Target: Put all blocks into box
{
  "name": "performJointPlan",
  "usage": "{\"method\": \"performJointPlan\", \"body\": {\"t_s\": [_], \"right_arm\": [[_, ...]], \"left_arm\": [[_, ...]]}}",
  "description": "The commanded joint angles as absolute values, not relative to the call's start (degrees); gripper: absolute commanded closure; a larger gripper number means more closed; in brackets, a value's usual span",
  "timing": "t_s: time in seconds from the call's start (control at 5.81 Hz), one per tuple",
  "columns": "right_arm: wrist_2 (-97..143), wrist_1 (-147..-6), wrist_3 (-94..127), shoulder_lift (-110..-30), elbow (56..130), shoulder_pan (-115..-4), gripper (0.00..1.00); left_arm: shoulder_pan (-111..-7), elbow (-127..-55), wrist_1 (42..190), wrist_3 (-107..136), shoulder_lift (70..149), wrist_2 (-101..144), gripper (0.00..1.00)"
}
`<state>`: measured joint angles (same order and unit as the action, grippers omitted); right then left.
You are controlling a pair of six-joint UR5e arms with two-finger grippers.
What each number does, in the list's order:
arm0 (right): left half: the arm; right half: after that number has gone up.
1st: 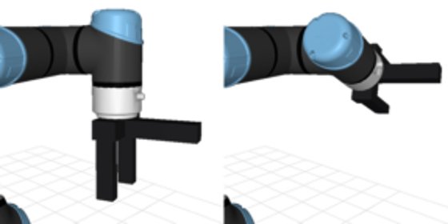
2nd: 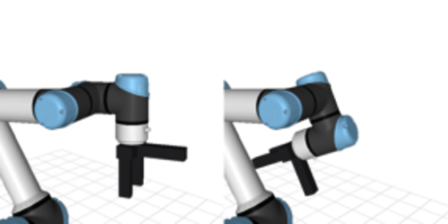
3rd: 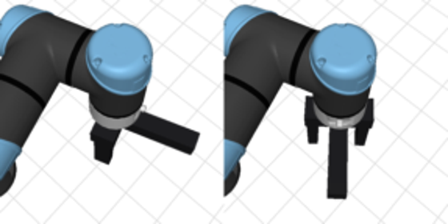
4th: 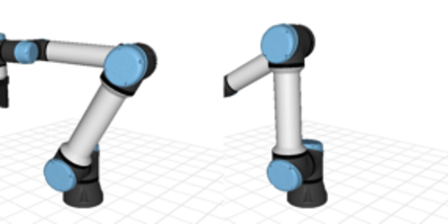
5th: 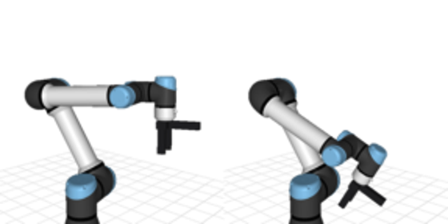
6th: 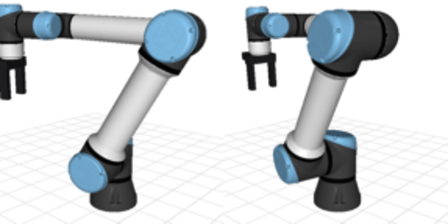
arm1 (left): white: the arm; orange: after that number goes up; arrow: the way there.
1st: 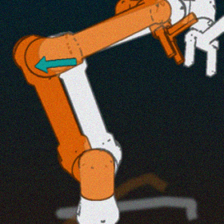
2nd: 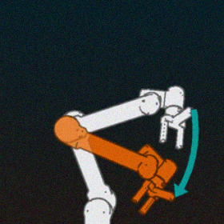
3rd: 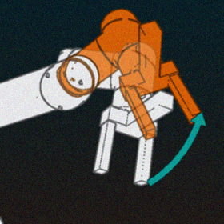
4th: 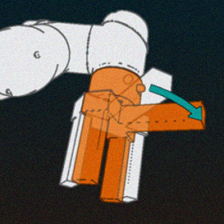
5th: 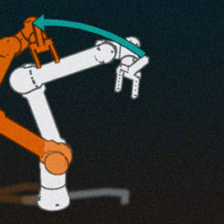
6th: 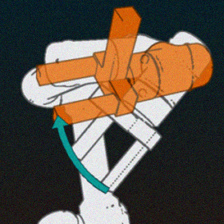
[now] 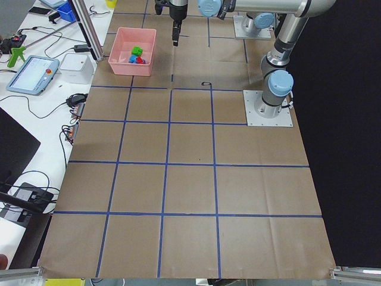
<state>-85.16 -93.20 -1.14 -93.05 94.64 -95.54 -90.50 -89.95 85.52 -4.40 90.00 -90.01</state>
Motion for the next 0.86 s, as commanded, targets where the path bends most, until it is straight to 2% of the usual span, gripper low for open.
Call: {"method": "performJointPlan", "body": {"t_s": [0.0, 0.69], "right_arm": [[-85.1, -93.2, -1.1, -93.0, 94.4, -95.5, 0.00], [-85.7, -93.2, -1.3, -92.6, 95.1, -95.5, 0.00]], "left_arm": [[-90.5, -90.0, 85.5, -4.4, 90.0, -90.0, 0.01], [-90.5, -90.1, 85.5, -4.3, 90.3, -89.8, 0.01]]}}
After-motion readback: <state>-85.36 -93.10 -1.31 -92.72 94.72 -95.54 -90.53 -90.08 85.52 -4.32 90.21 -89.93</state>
